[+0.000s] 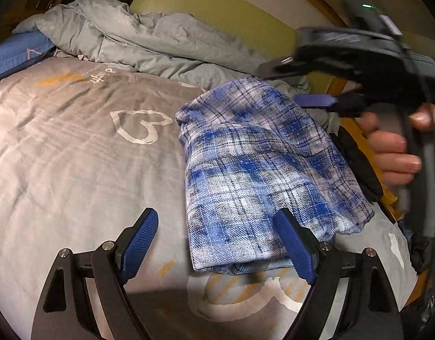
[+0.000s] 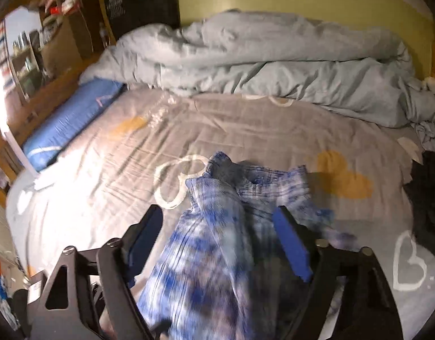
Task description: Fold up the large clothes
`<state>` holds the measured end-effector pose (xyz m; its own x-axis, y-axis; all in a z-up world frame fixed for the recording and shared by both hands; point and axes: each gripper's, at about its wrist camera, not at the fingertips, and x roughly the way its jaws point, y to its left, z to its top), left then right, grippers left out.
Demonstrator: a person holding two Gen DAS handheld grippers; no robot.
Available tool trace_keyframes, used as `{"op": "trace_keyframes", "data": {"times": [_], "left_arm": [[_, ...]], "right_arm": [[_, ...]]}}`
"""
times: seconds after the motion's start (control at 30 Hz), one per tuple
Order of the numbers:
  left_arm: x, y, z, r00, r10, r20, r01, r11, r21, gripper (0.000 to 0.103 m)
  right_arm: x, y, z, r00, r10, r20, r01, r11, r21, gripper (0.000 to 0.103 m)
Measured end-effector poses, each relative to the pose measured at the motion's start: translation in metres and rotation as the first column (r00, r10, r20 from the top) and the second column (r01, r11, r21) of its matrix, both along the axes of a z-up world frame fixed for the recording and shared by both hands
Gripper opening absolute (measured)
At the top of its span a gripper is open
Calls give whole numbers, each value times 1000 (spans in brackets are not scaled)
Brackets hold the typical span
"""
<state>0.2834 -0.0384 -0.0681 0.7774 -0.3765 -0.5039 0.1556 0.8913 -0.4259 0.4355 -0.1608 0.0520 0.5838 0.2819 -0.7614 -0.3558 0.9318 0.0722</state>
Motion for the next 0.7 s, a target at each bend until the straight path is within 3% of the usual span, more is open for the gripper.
{"op": "trace_keyframes", "data": {"times": [0.13,0.23,0.3,0.4,0.47,0.7], "left_arm": [[0,0,0,1000,-2,-2,2,1000,-4,86],[0,0,-1,1000,-4,-4,4,1000,-8,86],[0,1,-1,1000,-5,-1,5,1000,-10,86],[-1,0,-1,1000,-12,10,12,1000,-10,86],[-2,-2,0,1000,-21,19,21,1000,-6,87],[-2,-6,0,999,-33,22,33,999,2,87]], "right_arm": [[12,9,-18,1000,1,-27,-2,998,-57,51],[14,3,-19,1000,-10,-12,9,998,-70,9],[11,-9,-11,998,-55,39,56,998,-41,7],[-1,-33,13,991,-75,113,64,993,97,6],[-9,-42,23,985,-96,144,80,990,114,6],[-12,-79,9,982,-159,99,144,980,137,6]]}}
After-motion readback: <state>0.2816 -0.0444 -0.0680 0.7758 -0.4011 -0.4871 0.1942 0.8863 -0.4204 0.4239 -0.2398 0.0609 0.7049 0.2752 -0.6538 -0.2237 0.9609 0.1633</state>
